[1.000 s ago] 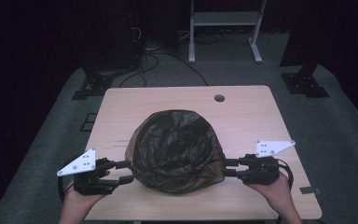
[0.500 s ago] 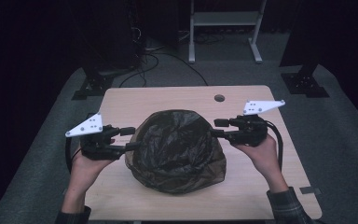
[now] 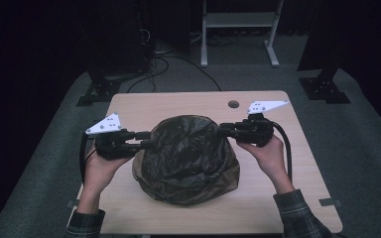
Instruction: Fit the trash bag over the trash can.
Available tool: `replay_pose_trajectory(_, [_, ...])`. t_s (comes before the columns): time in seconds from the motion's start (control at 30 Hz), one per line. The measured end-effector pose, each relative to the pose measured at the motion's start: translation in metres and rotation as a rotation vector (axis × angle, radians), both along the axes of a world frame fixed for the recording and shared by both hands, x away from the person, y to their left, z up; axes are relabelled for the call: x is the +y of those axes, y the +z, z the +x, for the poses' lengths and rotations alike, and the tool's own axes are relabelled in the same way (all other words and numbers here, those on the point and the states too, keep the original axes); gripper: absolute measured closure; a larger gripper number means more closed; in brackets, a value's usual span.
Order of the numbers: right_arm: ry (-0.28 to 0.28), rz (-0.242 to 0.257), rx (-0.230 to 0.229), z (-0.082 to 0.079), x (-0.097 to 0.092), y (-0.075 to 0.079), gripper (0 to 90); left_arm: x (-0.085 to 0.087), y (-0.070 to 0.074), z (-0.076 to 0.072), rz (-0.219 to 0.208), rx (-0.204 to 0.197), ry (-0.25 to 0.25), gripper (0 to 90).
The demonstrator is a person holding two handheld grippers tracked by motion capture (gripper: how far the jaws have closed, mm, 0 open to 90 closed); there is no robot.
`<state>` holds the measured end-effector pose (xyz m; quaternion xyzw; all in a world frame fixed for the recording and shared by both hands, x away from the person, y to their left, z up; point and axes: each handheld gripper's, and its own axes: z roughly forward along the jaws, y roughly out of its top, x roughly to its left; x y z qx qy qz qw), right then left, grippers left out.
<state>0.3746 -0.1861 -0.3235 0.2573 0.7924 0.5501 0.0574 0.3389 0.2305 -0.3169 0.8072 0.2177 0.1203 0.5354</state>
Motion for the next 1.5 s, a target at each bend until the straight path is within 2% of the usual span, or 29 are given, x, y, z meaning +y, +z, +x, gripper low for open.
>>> replay_pose_trajectory(0.03, [-0.001, 0.011, -0.006, 0.000, -0.002, 0.002, 82.5, 0.001, 0.001, 0.001, -0.005, -0.007, -0.001, 78.6])
replay_pose_trajectory(0.07, [-0.001, 0.011, -0.006, 0.000, -0.002, 0.002, 82.5, 0.002, 0.002, 0.002, -0.012, -0.007, -0.004, 78.6])
replay_pose_trajectory(0.1, [0.001, 0.012, -0.013, 0.001, -0.002, 0.003, 86.3, 0.002, 0.002, 0.002, -0.014, -0.007, -0.008, 85.7])
replay_pose_trajectory(0.2, [0.001, 0.010, -0.018, 0.001, -0.002, 0.003, 88.4, 0.001, 0.003, 0.006, -0.016, -0.005, -0.015, 89.8])
replay_pose_trajectory(0.43, [-0.040, 0.023, -0.035, 0.013, -0.003, 0.005, 89.8, 0.000, 0.009, 0.023, -0.036, -0.025, 0.014, 90.0])
replay_pose_trajectory(0.53, [-0.063, 0.026, -0.043, 0.022, -0.002, 0.004, 89.8, 0.001, 0.010, 0.036, -0.035, -0.031, 0.034, 90.0])
replay_pose_trajectory(0.57, [-0.074, 0.024, -0.045, 0.031, 0.000, 0.003, 89.8, 0.001, 0.008, 0.046, -0.039, -0.030, 0.043, 90.0])
replay_pose_trajectory(0.6, [-0.074, 0.024, -0.045, 0.031, 0.000, 0.003, 89.8, 0.001, 0.008, 0.046, -0.039, -0.030, 0.043, 90.0])
replay_pose_trajectory(0.7, [-0.104, 0.014, -0.041, 0.047, 0.004, -0.004, 89.8, 0.000, -0.001, 0.064, -0.050, -0.017, 0.058, 90.0])
replay_pose_trajectory(0.73, [-0.104, 0.014, -0.041, 0.047, 0.004, -0.004, 89.8, 0.000, -0.001, 0.064, -0.050, -0.017, 0.058, 90.0])
replay_pose_trajectory(0.9, [-0.125, -0.006, -0.003, 0.065, 0.008, -0.020, 89.8, -0.003, -0.022, 0.080, -0.047, 0.015, 0.076, 90.0])
replay_pose_trajectory(1.0, [-0.133, -0.020, 0.020, 0.072, 0.009, -0.031, 89.9, -0.004, -0.034, 0.085, -0.042, 0.041, 0.084, 90.0])
replay_pose_trajectory(1.1, [-0.142, -0.031, 0.038, 0.075, 0.009, -0.040, 89.8, -0.004, -0.048, 0.087, -0.008, 0.064, 0.096, 90.0])
replay_pose_trajectory(1.17, [-0.148, -0.051, 0.056, 0.076, 0.008, -0.047, 89.8, -0.002, -0.055, 0.088, -0.004, 0.080, 0.100, 90.0])
replay_pose_trajectory(1.27, [-0.149, -0.046, 0.060, 0.077, 0.007, -0.048, 89.7, 0.002, -0.056, 0.087, -0.020, 0.073, 0.109, 89.9])
replay_pose_trajectory(1.3, [-0.154, -0.038, 0.050, 0.076, 0.006, -0.045, 79.6, 0.003, -0.054, 0.086, -0.031, 0.066, 0.115, 83.0])
replay_pose_trajectory(1.33, [-0.154, -0.038, 0.050, 0.076, 0.006, -0.045, 79.6, 0.004, -0.052, 0.085, -0.047, 0.059, 0.121, 83.0])
replay_pose_trajectory(1.37, [-0.159, -0.028, 0.048, 0.075, 0.005, -0.043, 71.1, 0.006, -0.049, 0.084, -0.057, 0.052, 0.133, 74.4])
replay_pose_trajectory(1.43, [-0.175, -0.016, 0.043, 0.074, 0.003, -0.038, 61.3, 0.010, -0.044, 0.081, -0.065, 0.043, 0.126, 68.4])
replay_pose_trajectory(1.47, [-0.183, -0.010, 0.036, 0.073, 0.001, -0.036, 55.6, 0.011, -0.042, 0.079, -0.069, 0.047, 0.126, 62.1])
replay_pose_trajectory(1.5, [-0.191, 0.006, 0.031, 0.069, -0.003, -0.030, 47.2, 0.013, -0.040, 0.076, -0.068, 0.048, 0.129, 50.5])
